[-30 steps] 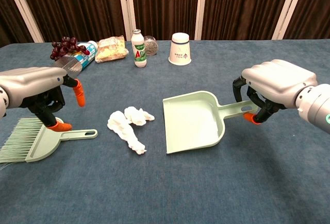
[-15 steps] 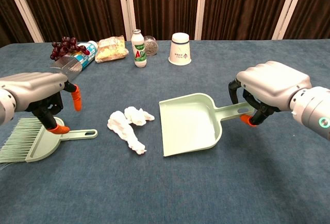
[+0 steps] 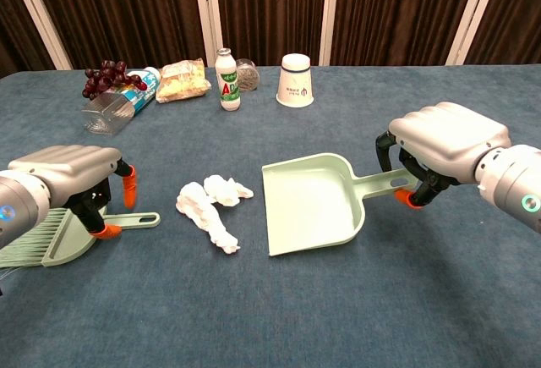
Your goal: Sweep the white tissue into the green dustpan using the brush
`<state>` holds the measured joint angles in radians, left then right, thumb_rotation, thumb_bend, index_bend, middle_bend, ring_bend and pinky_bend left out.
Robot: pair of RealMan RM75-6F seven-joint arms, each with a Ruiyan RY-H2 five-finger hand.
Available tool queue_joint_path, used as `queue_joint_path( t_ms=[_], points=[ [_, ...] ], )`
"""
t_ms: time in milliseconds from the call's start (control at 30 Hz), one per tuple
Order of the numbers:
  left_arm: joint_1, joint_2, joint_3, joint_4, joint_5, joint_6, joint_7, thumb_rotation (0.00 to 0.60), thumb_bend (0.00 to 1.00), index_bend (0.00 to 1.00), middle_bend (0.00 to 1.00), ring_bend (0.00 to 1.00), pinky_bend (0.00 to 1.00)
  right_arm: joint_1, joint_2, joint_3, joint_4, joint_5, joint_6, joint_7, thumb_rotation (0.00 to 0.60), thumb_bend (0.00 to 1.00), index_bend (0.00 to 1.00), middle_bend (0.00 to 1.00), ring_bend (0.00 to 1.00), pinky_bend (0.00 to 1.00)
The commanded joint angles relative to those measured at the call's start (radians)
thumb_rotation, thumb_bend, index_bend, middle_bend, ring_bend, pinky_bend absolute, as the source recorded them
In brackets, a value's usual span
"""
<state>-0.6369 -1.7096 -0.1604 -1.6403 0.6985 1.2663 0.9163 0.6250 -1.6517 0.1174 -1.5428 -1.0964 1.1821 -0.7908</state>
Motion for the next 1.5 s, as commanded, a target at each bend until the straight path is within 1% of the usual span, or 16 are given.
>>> queue_joint_path(
  t_ms=[33,233,467,633,800,900,1033,1100,1333,1500],
  points=[
    [0.000,0.002,0.003,0.006,-0.006,0.000,-0.005,0.600,0.38,0.46,0.90,0.91,0.98,0.000,-0.002,-0.001,0.002,-0.001,-0.001,0.001,0.600,0.38,0.54,0.81,0.78,0.84],
    [-0.004,-0.006,0.008,0.012,-0.020,-0.007,-0.011,0.600,0.39,0.46,0.90,0.91,0.98,-0.001,-0.004,-0.001,0.006,-0.004,-0.002,0.004,0.600,0.38,0.54,0.81,0.78,0.84],
    [-0.011,-0.023,0.002,0.019,-0.026,-0.008,-0.024,0.600,0.40,0.46,0.90,0.91,0.98,0.000,-0.006,-0.003,0.005,-0.007,-0.002,-0.001,0.600,0.38,0.54,0.81,0.78,0.84],
    [-0.013,-0.029,0.011,0.019,-0.031,-0.004,-0.018,0.600,0.43,0.51,0.91,0.91,0.98,0.000,-0.005,0.001,0.003,-0.003,-0.003,-0.001,0.600,0.38,0.54,0.81,0.78,0.84],
    [-0.008,-0.030,0.013,0.034,-0.047,0.002,-0.020,0.600,0.45,0.52,0.91,0.91,0.98,-0.005,-0.001,-0.004,-0.001,-0.007,0.002,-0.002,0.600,0.38,0.54,0.81,0.78,0.84],
    [-0.006,-0.028,0.010,0.032,-0.047,0.003,-0.031,0.600,0.51,0.57,0.92,0.92,0.99,-0.004,-0.001,-0.004,-0.004,-0.005,0.001,-0.006,0.600,0.38,0.54,0.81,0.78,0.84],
    [-0.001,-0.027,0.002,0.026,-0.016,0.013,-0.065,0.600,0.59,0.64,0.93,0.93,1.00,-0.004,-0.002,-0.004,-0.007,-0.005,0.002,-0.010,0.600,0.38,0.54,0.81,0.78,0.84],
    [0.004,-0.028,-0.015,0.004,0.033,0.028,-0.120,0.600,0.60,0.66,0.94,0.93,1.00,-0.005,0.000,-0.005,-0.012,-0.005,0.004,-0.012,0.600,0.38,0.54,0.81,0.78,0.84],
    [0.015,-0.026,-0.025,-0.032,0.111,0.044,-0.193,0.600,0.64,0.72,0.98,0.97,1.00,-0.003,0.003,-0.001,-0.021,-0.008,0.008,-0.020,0.600,0.38,0.54,0.81,0.78,0.84],
    [0.014,-0.027,-0.035,-0.067,0.170,0.061,-0.227,0.600,0.65,0.74,0.99,0.97,1.00,-0.001,0.009,0.003,-0.038,-0.011,0.014,-0.030,0.600,0.38,0.54,0.81,0.78,0.84]
  ],
)
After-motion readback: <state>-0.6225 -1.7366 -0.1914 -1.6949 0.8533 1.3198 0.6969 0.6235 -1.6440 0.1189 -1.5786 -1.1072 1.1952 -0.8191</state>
